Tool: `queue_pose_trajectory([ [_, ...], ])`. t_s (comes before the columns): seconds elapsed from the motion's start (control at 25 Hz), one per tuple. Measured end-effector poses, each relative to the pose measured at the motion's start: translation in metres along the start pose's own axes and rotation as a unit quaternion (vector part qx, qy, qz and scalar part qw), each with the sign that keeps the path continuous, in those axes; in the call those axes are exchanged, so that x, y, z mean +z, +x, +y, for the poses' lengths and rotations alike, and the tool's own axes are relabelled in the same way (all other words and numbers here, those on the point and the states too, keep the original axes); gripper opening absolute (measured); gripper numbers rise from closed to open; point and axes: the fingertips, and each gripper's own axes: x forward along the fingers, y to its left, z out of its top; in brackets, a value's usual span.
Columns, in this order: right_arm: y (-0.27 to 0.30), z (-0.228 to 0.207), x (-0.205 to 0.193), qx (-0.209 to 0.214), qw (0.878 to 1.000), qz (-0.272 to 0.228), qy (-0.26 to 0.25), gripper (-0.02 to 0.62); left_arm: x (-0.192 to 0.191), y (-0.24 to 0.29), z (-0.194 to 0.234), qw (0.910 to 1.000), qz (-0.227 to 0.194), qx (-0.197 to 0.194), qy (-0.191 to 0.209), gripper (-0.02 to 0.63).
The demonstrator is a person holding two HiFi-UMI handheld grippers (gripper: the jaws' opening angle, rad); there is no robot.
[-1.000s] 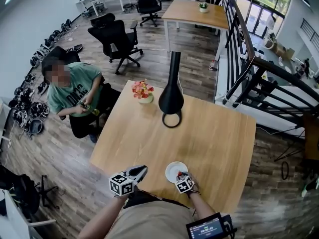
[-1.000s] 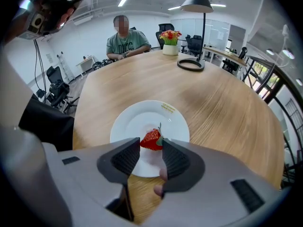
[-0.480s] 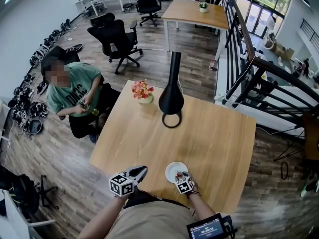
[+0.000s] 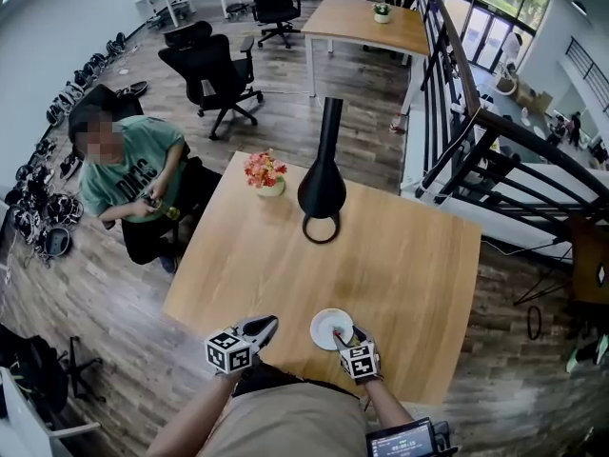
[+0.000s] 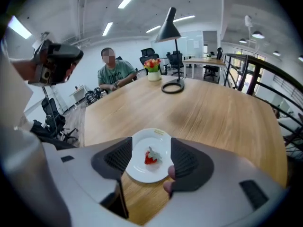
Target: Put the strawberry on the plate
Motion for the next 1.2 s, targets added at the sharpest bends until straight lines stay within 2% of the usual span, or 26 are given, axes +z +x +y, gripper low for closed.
queue_pose_trajectory([
  [0.24, -0.057, -0.02, 0.066, -0.056, 0.992, -0.107, 0.045, 0.254, 0.002, 0.003, 0.001, 0.9998, 0.004, -0.02, 0.007, 0.006],
  [0.4, -0.097, -0.033, 0.108, -0.108, 0.977, -0.172, 0.066, 0.203, 0.014, 0.0, 0.003, 0.9991, -0.003, -0.038, 0.018, 0.006],
  [0.48, -0.116, -0.032, 0.128, -0.124, 0.968, -0.202, 0.086, 0.158, 0.023, -0.007, 0.005, 0.9986, -0.011, -0.048, 0.019, 0.006],
  [0.56, -0.135, -0.026, 0.148, -0.133, 0.959, -0.229, 0.103, 0.152, 0.035, -0.016, 0.008, 0.9978, -0.021, -0.06, 0.017, 0.006],
  [0.72, -0.164, -0.003, 0.181, -0.154, 0.943, -0.271, 0.114, 0.152, 0.058, -0.042, 0.016, 0.9955, -0.037, -0.086, 0.013, 0.005],
  [0.84, -0.172, 0.026, 0.205, -0.16, 0.937, -0.291, 0.106, 0.152, 0.078, -0.063, 0.028, 0.993, -0.054, -0.105, 0.004, 0.005],
  [1.2, -0.169, 0.131, 0.269, -0.143, 0.943, -0.3, 0.034, 0.152, 0.138, -0.125, 0.076, 0.9829, -0.109, -0.148, 0.003, 0.005],
])
